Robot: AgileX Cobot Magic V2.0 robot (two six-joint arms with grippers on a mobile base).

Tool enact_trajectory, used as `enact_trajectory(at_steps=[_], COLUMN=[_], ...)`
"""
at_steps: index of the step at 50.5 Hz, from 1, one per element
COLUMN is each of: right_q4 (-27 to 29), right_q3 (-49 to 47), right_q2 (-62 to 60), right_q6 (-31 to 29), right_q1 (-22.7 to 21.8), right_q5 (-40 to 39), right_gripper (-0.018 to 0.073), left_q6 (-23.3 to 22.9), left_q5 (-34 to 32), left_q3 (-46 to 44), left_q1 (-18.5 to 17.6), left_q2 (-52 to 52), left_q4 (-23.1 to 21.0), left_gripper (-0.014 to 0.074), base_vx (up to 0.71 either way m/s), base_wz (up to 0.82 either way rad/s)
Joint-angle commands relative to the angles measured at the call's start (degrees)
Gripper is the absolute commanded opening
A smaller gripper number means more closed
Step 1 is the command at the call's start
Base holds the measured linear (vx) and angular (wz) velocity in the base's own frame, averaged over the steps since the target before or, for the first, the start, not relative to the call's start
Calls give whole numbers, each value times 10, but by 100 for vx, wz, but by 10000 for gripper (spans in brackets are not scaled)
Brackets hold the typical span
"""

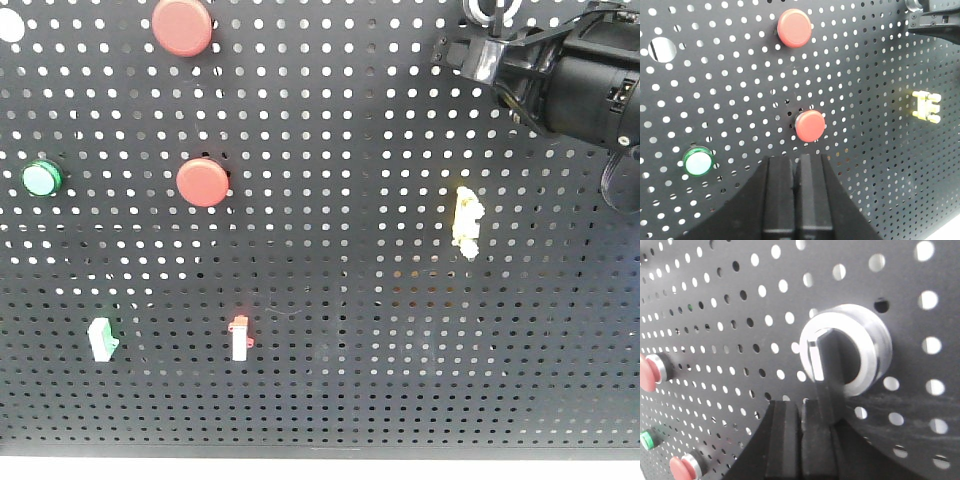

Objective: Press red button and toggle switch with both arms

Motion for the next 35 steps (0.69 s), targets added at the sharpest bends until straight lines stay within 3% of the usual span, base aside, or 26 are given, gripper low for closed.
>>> enact_trajectory(at_steps=[1, 8, 35], right_q4=[29, 56, 73], right_q3=[-25, -25, -25], right_q2=[-17, -12, -3], right_q6=[-1, 1, -3], right_q1=[0, 1, 1], right_q5=[-32, -11, -1], right_gripper=[-3, -3, -3], left_q6=[-7, -7, -7], left_q5=[-46, -47, -46], left_q3=[-14, -14, -14], left_q1=[0, 0, 0], left_q2=[4, 6, 6], left_q4=[-4, -4, -4], left_gripper=[2, 2, 2], base_vx=[0, 0, 0], base_wz=[0, 0, 0])
